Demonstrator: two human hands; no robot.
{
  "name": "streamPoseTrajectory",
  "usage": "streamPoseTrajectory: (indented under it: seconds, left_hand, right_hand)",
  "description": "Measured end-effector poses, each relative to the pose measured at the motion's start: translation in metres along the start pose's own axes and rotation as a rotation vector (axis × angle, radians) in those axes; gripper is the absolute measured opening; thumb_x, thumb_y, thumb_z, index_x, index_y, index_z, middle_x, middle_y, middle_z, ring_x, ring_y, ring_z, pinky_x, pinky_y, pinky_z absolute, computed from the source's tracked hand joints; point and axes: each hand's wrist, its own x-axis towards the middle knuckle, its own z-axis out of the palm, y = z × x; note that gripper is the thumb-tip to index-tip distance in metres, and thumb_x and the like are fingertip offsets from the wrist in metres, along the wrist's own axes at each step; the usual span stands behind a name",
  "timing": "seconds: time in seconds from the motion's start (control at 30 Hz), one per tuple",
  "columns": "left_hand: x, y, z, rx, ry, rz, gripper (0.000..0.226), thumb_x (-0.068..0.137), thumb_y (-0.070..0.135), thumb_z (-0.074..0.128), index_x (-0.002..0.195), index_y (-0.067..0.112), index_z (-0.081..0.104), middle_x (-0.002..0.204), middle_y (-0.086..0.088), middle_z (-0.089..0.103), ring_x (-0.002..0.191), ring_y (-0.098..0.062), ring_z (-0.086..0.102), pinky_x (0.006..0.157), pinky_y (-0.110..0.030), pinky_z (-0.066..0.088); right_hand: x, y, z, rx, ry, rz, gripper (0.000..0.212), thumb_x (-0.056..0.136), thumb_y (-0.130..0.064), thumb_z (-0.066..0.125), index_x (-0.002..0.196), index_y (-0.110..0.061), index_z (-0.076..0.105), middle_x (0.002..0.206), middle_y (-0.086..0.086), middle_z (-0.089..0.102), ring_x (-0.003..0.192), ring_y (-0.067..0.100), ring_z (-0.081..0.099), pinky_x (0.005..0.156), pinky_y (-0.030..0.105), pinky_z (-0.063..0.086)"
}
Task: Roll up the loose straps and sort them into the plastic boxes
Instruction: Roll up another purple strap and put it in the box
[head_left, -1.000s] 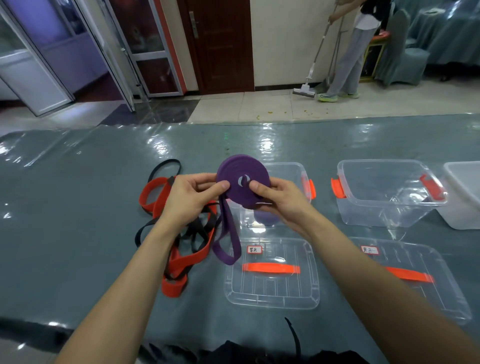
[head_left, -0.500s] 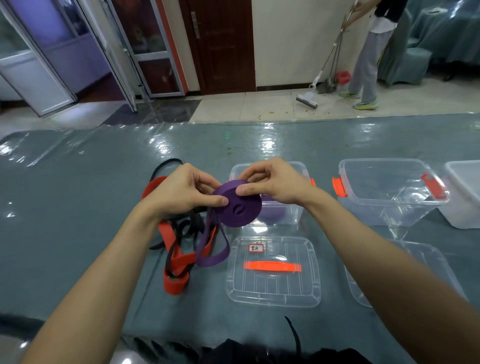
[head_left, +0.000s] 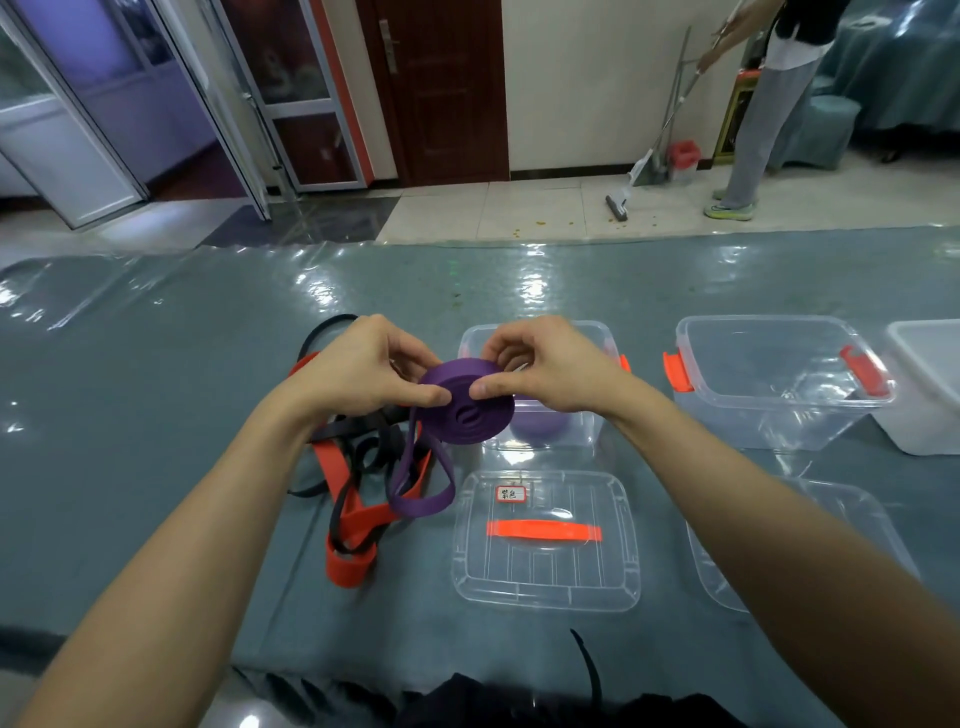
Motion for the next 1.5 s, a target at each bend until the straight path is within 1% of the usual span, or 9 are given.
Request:
streamPoseTrajectory:
  seconds: [0.2, 0.33, 0.47, 0.77, 0.97, 1.1, 1.2, 1.27, 1.5]
  left_hand:
    - [0.007, 0.013, -0.005, 0.264, 0.008, 0.101, 0.014, 0.082, 0.033, 0.094, 0.094, 0.030, 0.087, 0.074, 0.013, 0.080, 0.068, -0.004, 0.076, 0.069, -0.031, 0.061]
    - [-0.003, -0.003, -0.001, -0.068, 0.179, 0.076, 0.033, 0.078, 0.046, 0.094, 0.106, 0.029, 0.086, 0.091, 0.004, 0.084, 0.082, -0.016, 0.081, 0.080, -0.035, 0.065]
    - [-0.014, -0.027, 0.018, -0.328, 0.247, -0.002, 0.033, 0.076, 0.038, 0.092, 0.106, 0.024, 0.086, 0.099, 0.000, 0.086, 0.098, -0.019, 0.083, 0.093, -0.034, 0.065]
    - [-0.006, -0.037, 0.050, -0.739, 0.410, -0.016, 0.034, 0.073, 0.035, 0.096, 0.105, 0.026, 0.088, 0.104, -0.010, 0.085, 0.093, -0.018, 0.083, 0.079, -0.024, 0.064]
    - [0.001, -0.036, 0.028, -0.301, 0.120, -0.020, 0.028, 0.077, 0.032, 0.099, 0.102, 0.031, 0.088, 0.093, -0.001, 0.086, 0.088, -0.016, 0.083, 0.078, -0.028, 0.066]
    - [0.016, -0.015, 0.019, -0.045, 0.033, -0.001, 0.030, 0.078, 0.033, 0.099, 0.106, 0.028, 0.087, 0.090, 0.006, 0.085, 0.089, -0.012, 0.083, 0.089, -0.043, 0.067]
    - [0.015, -0.018, 0.009, -0.198, 0.151, 0.042, 0.029, 0.080, 0.035, 0.097, 0.106, 0.030, 0.086, 0.096, 0.004, 0.086, 0.094, -0.014, 0.083, 0.092, -0.041, 0.067]
    - [0.010, -0.028, 0.007, -0.330, 0.240, 0.052, 0.029, 0.084, 0.041, 0.091, 0.112, 0.032, 0.086, 0.104, 0.002, 0.086, 0.100, -0.016, 0.082, 0.095, -0.040, 0.066]
    - [-0.006, -0.054, 0.044, -0.476, 0.464, 0.063, 0.038, 0.113, 0.038, 0.058, 0.148, 0.028, 0.068, 0.132, 0.000, 0.079, 0.117, -0.025, 0.078, 0.101, -0.050, 0.063]
  right_hand:
    - [0.002, -0.016, 0.001, -0.300, -0.047, -0.100, 0.039, 0.079, -0.041, 0.094, 0.107, -0.018, 0.080, 0.091, 0.000, 0.078, 0.083, 0.022, 0.073, 0.084, 0.046, 0.059]
    - [-0.005, -0.004, -0.008, 0.057, 0.108, -0.018, 0.033, 0.078, -0.023, 0.096, 0.105, -0.011, 0.082, 0.092, 0.004, 0.082, 0.086, 0.026, 0.078, 0.089, 0.043, 0.063]
    - [-0.010, 0.007, -0.010, 0.324, 0.196, 0.032, 0.037, 0.077, -0.011, 0.095, 0.110, -0.005, 0.080, 0.098, 0.012, 0.083, 0.094, 0.034, 0.080, 0.090, 0.043, 0.066]
    - [-0.019, 0.030, 0.032, 0.781, 0.291, 0.179, 0.019, 0.089, -0.006, 0.084, 0.106, -0.006, 0.076, 0.096, 0.011, 0.083, 0.081, 0.020, 0.081, 0.068, 0.027, 0.064]
    - [-0.005, 0.026, 0.009, 0.144, -0.124, 0.124, 0.063, 0.071, -0.036, 0.100, 0.126, -0.027, 0.071, 0.109, -0.006, 0.080, 0.103, 0.011, 0.077, 0.097, 0.031, 0.059]
    - [0.014, 0.006, 0.008, -0.185, -0.177, -0.008, 0.032, 0.078, -0.042, 0.095, 0.093, -0.020, 0.078, 0.074, 0.002, 0.070, 0.062, 0.009, 0.057, 0.066, 0.036, 0.048]
    - [0.015, 0.006, 0.002, 0.057, -0.087, 0.014, 0.031, 0.082, -0.028, 0.093, 0.100, -0.006, 0.079, 0.088, 0.016, 0.078, 0.085, 0.036, 0.074, 0.082, 0.053, 0.061]
    - [0.014, 0.012, -0.001, 0.284, -0.042, 0.059, 0.032, 0.085, -0.016, 0.090, 0.113, -0.004, 0.079, 0.100, 0.015, 0.082, 0.099, 0.037, 0.079, 0.094, 0.055, 0.063]
    - [0.011, 0.024, 0.018, 0.730, 0.214, 0.108, 0.017, 0.089, -0.010, 0.084, 0.105, -0.016, 0.083, 0.104, 0.016, 0.082, 0.093, 0.029, 0.081, 0.077, 0.034, 0.066]
